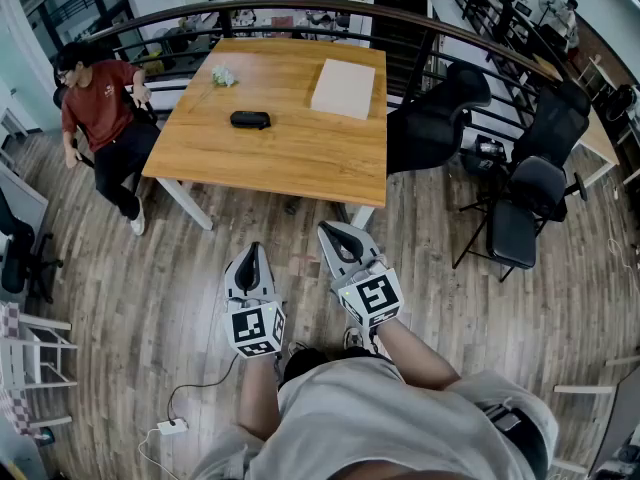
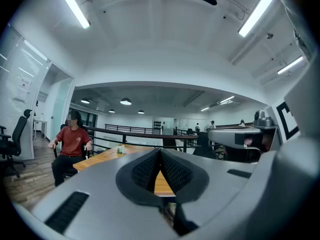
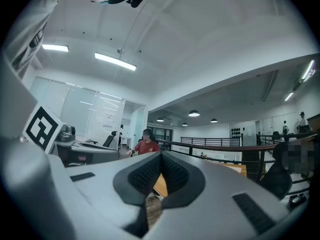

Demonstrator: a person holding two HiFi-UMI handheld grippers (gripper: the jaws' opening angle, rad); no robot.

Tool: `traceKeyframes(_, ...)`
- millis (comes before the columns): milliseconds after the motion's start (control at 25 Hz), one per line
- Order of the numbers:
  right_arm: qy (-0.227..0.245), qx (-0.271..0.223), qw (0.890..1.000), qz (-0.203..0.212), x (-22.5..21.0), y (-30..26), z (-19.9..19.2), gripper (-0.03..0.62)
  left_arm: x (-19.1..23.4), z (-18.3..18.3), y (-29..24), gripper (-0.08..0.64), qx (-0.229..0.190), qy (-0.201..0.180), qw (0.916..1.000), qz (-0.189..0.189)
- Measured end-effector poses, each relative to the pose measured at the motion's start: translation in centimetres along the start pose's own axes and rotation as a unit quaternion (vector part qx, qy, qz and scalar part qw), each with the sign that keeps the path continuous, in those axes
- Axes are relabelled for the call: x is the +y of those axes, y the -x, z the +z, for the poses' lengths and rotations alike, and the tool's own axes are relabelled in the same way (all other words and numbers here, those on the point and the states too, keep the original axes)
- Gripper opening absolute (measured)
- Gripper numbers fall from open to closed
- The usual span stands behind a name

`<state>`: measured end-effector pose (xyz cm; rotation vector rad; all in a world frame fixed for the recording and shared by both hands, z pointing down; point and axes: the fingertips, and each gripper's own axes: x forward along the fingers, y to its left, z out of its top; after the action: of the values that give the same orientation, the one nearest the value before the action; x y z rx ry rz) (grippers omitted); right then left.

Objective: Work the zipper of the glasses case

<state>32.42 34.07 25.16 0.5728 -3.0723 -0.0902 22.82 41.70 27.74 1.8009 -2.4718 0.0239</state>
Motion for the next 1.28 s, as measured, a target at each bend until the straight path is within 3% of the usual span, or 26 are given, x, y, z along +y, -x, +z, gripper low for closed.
traceKeyframes(320, 0.005, 0.000, 1.000, -0.017, 1.8, -3.0, 0.2, 0.026, 3.0, 0.2, -0.4, 0.024, 0.000, -0.006, 0.9995, -0.030)
traceKeyframes(640, -0.004, 0.019, 1.000, -0.020, 2.2, -7.1, -2.9, 0.026, 6.3, -3.1, -3.0, 0.025, 0.032, 0.008, 0.9989, -0.034)
traceKeyframes(920, -0.017, 0.027, 0.999, -0.018, -2.1, -14.4, -5.0, 0.026, 9.7, -4.6, -10.5, 0.025, 0.054, 0.006, 0.9980, -0.033)
traceKeyframes(1280, -0.013, 0.072, 0.997, 0.020, -8.8, -25.8, -8.4, 0.026, 13.7, -5.9, -23.6, 0.025, 0.091, 0.003, 0.9956, -0.021)
